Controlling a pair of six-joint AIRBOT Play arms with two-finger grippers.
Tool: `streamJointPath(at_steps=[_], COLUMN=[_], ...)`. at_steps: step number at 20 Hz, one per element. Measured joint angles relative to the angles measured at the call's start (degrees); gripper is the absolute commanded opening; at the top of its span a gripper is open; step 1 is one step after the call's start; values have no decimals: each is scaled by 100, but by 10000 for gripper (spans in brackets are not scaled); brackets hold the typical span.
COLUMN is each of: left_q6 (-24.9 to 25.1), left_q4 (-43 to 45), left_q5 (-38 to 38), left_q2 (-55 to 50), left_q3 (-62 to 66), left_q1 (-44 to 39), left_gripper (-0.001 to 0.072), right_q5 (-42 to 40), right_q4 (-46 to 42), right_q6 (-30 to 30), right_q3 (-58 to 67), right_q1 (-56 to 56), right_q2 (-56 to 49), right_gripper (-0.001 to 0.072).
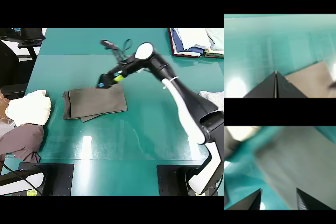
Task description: Fold the shirts.
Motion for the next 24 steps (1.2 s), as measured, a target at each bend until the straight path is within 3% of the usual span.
streamJointPath(at_steps=[2, 3, 4, 9, 10, 12, 17, 18, 20, 21, 24], left_q6=[24, 46, 66, 114, 120, 133, 151, 151, 153, 155, 219], left_q4=[7, 9, 4, -42, -52, -90, -168, -175, -214, -234, -313], left_q5=[50, 96, 127, 271, 299, 330, 380, 380, 363, 343, 245], left_q2=[4, 11, 13, 13, 13, 13, 15, 15, 15, 15, 15], left_q3=[-42, -70, -107, -396, -442, -507, -564, -568, -575, -575, -575], left_q1=[-188, -262, -330, -490, -501, -518, -529, -529, -529, -529, -533], left_gripper=[32, 32, 32, 32, 32, 32, 32, 32, 32, 32, 31], right_q5=[144, 197, 210, -238, -437, -776, -1447, -1471, -1458, -1401, -1274], right_q4=[-201, -269, -286, 188, 317, 527, 909, 1032, 1097, 1119, 1250], right_q6=[227, 328, 424, 610, 599, 527, 439, 435, 426, 409, 313], right_q3=[-448, -741, -1029, -2299, -2472, -2684, -2798, -2717, -2459, -2302, -1768], right_q1=[-573, -848, -1071, -1628, -1602, -1447, -811, -708, -535, -466, -369], right_q2=[98, 153, 203, 291, 291, 295, 164, 55, -205, -319, -472], right_gripper=[518, 639, 659, 654, 651, 576, 572, 476, 106, 17, 16])
